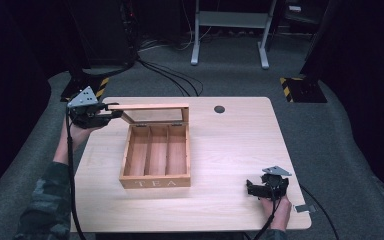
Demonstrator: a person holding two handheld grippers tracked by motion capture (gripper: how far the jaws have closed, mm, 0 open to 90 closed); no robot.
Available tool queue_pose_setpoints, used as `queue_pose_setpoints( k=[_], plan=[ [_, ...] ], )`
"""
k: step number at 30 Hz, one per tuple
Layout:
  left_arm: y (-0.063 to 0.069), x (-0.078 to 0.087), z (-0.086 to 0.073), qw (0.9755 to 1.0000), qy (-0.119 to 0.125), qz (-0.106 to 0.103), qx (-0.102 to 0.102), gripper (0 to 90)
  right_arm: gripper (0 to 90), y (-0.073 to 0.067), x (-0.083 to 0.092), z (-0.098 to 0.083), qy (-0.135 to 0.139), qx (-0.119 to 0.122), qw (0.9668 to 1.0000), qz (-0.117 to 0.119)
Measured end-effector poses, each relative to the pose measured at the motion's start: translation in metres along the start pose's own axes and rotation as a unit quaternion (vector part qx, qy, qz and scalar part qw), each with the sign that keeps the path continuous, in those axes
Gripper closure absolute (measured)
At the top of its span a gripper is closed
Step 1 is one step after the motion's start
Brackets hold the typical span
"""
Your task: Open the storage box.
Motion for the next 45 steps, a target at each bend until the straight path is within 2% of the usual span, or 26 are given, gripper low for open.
queue_pose_setpoints(
  k=[9, 14, 37, 38, 39, 43, 45],
  plan=[
    [0.002, 0.000, -0.001, 1.0000, 0.002, -0.001, 0.005, 64.1, 2.1, 0.000, 0.000, 0.000, 0.000, 0.000, 1.0000, 0.000],
    [0.004, 0.000, -0.002, 1.0000, 0.004, 0.005, -0.001, 63.9, 2.1, 0.000, 0.000, 0.000, 0.000, 0.000, 1.0000, 0.000],
    [0.006, 0.000, -0.004, 1.0000, 0.005, 0.001, 0.004, 63.1, 2.1, 0.000, 0.000, 0.000, 0.000, -0.001, 1.0000, 0.000],
    [0.006, 0.000, -0.004, 1.0000, 0.006, 0.003, 0.006, 62.2, 2.1, 0.000, 0.000, 0.000, 0.000, 0.000, 1.0000, 0.000],
    [0.007, 0.000, -0.005, 0.9999, 0.006, 0.005, 0.013, 58.0, 2.1, 0.000, 0.000, 0.000, 0.000, 0.000, 1.0000, 0.000],
    [0.012, -0.004, -0.011, 0.9997, 0.001, 0.006, 0.023, 42.7, 2.1, 0.000, 0.000, 0.000, 0.000, 0.000, 1.0000, 0.000],
    [0.017, -0.006, -0.015, 0.9996, 0.001, 0.010, 0.025, 38.2, 2.1, 0.000, 0.000, 0.000, 0.000, -0.001, 1.0000, 0.000]
  ],
)
Point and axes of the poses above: each handheld gripper's, and its own axes: x roughly backward along the jaws, z roughly out of its top, y roughly to its right, the point moved 5 cm from there along -x, roughly forward along the jaws, and after that the axes turned 14 degrees about -z, right-handed, at the moved point
